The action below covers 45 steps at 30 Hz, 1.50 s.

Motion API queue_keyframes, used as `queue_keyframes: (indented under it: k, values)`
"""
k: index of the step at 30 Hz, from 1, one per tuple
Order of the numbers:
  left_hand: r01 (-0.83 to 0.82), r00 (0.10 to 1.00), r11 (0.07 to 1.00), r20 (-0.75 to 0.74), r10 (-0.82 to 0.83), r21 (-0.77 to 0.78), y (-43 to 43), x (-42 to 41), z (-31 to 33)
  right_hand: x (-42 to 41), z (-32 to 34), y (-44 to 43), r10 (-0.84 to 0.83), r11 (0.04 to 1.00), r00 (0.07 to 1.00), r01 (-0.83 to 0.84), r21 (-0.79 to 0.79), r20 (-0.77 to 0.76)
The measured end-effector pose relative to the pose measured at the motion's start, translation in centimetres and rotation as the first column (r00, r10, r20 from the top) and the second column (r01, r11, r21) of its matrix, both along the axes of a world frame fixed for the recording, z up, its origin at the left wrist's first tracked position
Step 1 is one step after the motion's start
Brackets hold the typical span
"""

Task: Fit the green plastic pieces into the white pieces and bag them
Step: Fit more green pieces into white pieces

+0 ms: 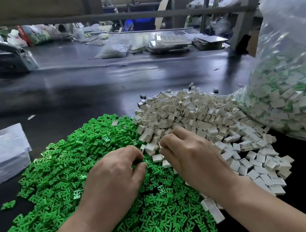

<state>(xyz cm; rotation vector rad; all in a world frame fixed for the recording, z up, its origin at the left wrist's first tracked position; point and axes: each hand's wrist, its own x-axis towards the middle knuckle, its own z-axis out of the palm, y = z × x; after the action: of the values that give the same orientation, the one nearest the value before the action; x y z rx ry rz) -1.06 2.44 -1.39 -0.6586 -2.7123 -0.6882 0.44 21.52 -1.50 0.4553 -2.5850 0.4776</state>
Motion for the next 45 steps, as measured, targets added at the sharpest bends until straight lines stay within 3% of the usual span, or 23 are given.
queue_keyframes:
  k: [5, 9, 13, 17, 20, 22, 24, 25, 26, 27, 29, 32, 34, 45]
  values:
    - [0.002, 0.998, 0.995, 0.063, -0.009, 0.099, 0.1, 0.2, 0.0, 0.0, 0.5, 0.2, -0.087, 0.996, 0.996, 0.087, -0.015, -0.014]
    - [-0.001, 0.998, 0.985, 0.067, -0.011, 0.172, 0.1, 0.4, 0.0, 0.0, 1.0, 0.4, -0.114, 0.984, 0.993, 0.116, -0.136, 0.024]
    - [-0.002, 0.999, 0.972, 0.046, -0.009, 0.236, 0.4, 0.6, 0.4, -0.2, 1.7, 0.9, -0.148, 0.944, 0.968, 0.199, -0.264, 0.202]
    - [0.009, 0.995, 0.945, 0.092, -0.042, 0.327, 0.7, 0.8, 0.3, -0.4, 2.9, 1.0, -0.150, 0.935, 0.966, 0.209, -0.287, 0.212]
    - [-0.006, 0.984, 0.898, 0.161, -0.072, 0.440, 0.7, 0.9, 0.2, -0.4, 3.3, 1.2, -0.173, 0.877, 0.963, 0.247, -0.413, 0.208]
    - [-0.011, 0.967, 0.836, 0.217, -0.129, 0.548, 0.7, 1.1, 0.6, 0.1, 3.4, 1.1, -0.068, 0.701, 0.954, 0.253, -0.667, 0.291]
    - [-0.025, 0.938, 0.731, 0.268, -0.219, 0.682, 0.9, 1.2, 1.0, 0.7, 3.3, 0.8, 0.223, 0.324, 0.893, 0.311, -0.893, 0.392]
    - [-0.028, 0.927, 0.683, 0.275, -0.256, 0.730, 1.0, 1.3, 1.1, 0.9, 3.3, 0.5, 0.375, 0.139, 0.837, 0.374, -0.917, 0.398]
    - [-0.028, 0.922, 0.651, 0.271, -0.277, 0.759, 1.1, 1.4, 1.1, 1.0, 3.0, 0.3, 0.504, 0.012, 0.776, 0.433, -0.901, 0.380]
    - [-0.023, 0.921, 0.634, 0.264, -0.288, 0.773, 1.1, 1.4, 1.1, 1.1, 2.9, 0.1, 0.595, -0.064, 0.722, 0.480, -0.875, 0.352]
    - [-0.018, 0.919, 0.614, 0.255, -0.300, 0.789, 1.2, 1.4, 1.1, 1.3, 2.5, 0.0, 0.698, -0.122, 0.655, 0.506, -0.854, 0.289]
    - [-0.054, 0.912, 0.546, 0.264, -0.315, 0.836, 1.1, 1.2, 1.0, 1.4, 2.3, 0.1, 0.751, -0.131, 0.624, 0.463, -0.877, 0.217]
    - [-0.076, 0.904, 0.507, 0.274, -0.328, 0.858, 1.1, 1.1, 1.0, 1.3, 2.1, 0.2, 0.756, -0.089, 0.614, 0.440, -0.894, 0.227]
    - [-0.071, 0.894, 0.473, 0.266, -0.360, 0.878, 1.2, 1.5, 1.4, 1.6, 1.7, -0.2, 0.686, 0.140, 0.658, 0.300, -0.944, 0.311]
